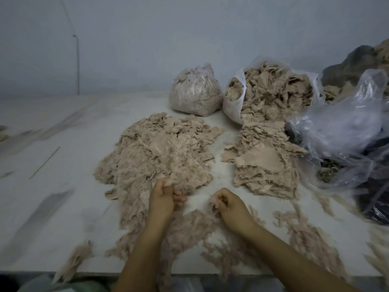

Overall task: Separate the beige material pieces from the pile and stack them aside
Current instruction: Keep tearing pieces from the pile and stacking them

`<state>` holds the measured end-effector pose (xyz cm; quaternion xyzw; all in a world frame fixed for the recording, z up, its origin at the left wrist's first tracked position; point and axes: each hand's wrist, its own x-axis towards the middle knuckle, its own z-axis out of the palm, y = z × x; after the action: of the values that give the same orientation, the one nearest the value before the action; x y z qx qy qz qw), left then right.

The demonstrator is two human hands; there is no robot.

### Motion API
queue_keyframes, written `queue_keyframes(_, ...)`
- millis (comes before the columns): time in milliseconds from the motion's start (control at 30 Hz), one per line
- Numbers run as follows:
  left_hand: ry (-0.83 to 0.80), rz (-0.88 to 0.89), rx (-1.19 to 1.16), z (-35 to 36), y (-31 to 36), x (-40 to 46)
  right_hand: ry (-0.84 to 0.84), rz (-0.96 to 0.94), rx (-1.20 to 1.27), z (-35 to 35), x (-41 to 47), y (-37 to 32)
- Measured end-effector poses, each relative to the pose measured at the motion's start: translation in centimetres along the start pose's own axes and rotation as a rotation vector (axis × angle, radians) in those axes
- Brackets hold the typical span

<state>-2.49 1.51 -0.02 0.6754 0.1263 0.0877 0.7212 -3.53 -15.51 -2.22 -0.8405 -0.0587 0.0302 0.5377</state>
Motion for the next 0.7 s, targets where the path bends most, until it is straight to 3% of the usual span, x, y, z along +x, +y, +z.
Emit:
queue_keyframes(67,0.007,0.014,0.162,-0.7,-0.1,0.0,-0.005,0.025,0.034,0.1,0.0,-0.3)
queue_keyframes(133,-0.097,-0.025,0.469,-1.5,-0.6,-0.5,0.014,0.06,0.095,0.4,0.2,-0.5)
queue_keyframes(233,-0.265,0.015,0.875,-1.9,-1.9,-2.1,-0.039,0.009,-0.203,0.1,0.1,-0.4)
queue_keyframes(300,-0.197,0.054,0.796,-1.8,-2.3,-2.5,-0.124,-0.035,-0.38,-0.1,-0.3,-0.4)
queue_keyframes(367,-0.139,0.047,0.562,-1.6,-1.9,-2.3,-0.136,-0.172,-0.371,0.0,-0.9,-0.4)
queue_keyframes(500,-0.177,0.021,0.269,-0.4,-0.1,-2.5,-0.164,-0.448,-0.318,0.7,-1.9,-0.3)
queue_keyframes(600,-0.16,-0.043,0.194,0.4,0.2,-3.2,0.08,-0.379,-0.113,0.4,-2.1,-0.6)
queue_keyframes(700,-0.097,0.07,0.221,0.6,0.4,-3.8,0.126,-0.207,0.074,-0.3,-2.0,-0.9)
